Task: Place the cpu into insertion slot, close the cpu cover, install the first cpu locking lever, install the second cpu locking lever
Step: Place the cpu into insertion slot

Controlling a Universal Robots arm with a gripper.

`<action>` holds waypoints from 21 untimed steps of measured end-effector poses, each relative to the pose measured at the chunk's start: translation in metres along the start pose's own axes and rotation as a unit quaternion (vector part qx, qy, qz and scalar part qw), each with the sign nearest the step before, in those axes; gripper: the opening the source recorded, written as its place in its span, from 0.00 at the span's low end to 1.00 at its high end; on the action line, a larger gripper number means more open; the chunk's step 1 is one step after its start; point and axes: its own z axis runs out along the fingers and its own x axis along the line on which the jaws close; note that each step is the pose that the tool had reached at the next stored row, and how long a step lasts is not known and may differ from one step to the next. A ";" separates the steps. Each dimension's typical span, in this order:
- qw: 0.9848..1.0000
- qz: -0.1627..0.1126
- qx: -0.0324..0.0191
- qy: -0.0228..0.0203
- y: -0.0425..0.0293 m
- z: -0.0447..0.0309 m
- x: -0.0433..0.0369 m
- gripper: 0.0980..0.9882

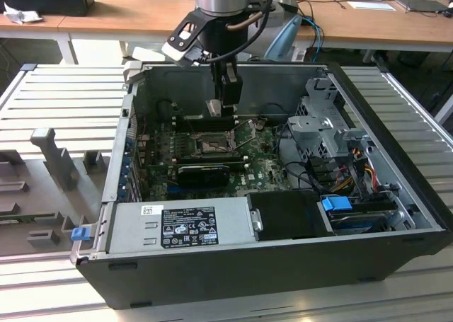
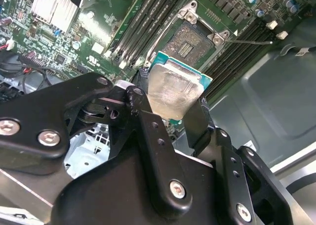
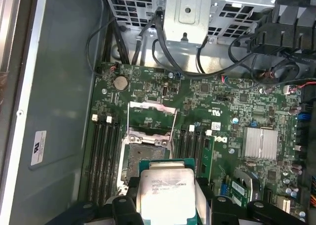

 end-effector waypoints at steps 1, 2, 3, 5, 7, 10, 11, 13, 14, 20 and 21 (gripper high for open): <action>1.000 0.000 0.000 0.000 -0.0001 0.0016 0.0000 0.48; 1.000 0.000 0.000 0.000 -0.0003 0.0034 0.0000 0.48; 1.000 0.000 0.000 0.000 -0.0004 0.0053 -0.0001 0.48; 1.000 0.001 0.000 0.000 -0.0008 0.0097 -0.0001 0.48; 1.000 0.001 0.000 0.000 -0.0019 0.0132 -0.0001 0.48; 1.000 0.020 0.000 -0.002 -0.0027 0.0196 0.0000 0.48; 1.000 0.029 0.000 -0.002 -0.0028 0.0214 0.0000 0.48; 0.999 0.039 -0.001 -0.003 -0.0032 0.0260 0.0002 0.48; 0.999 0.039 -0.001 -0.003 -0.0036 0.0278 0.0008 0.48; 0.999 0.047 -0.001 -0.004 -0.0117 0.0415 0.0053 0.48; 0.998 0.055 -0.001 -0.004 -0.0120 0.0452 0.0057 0.48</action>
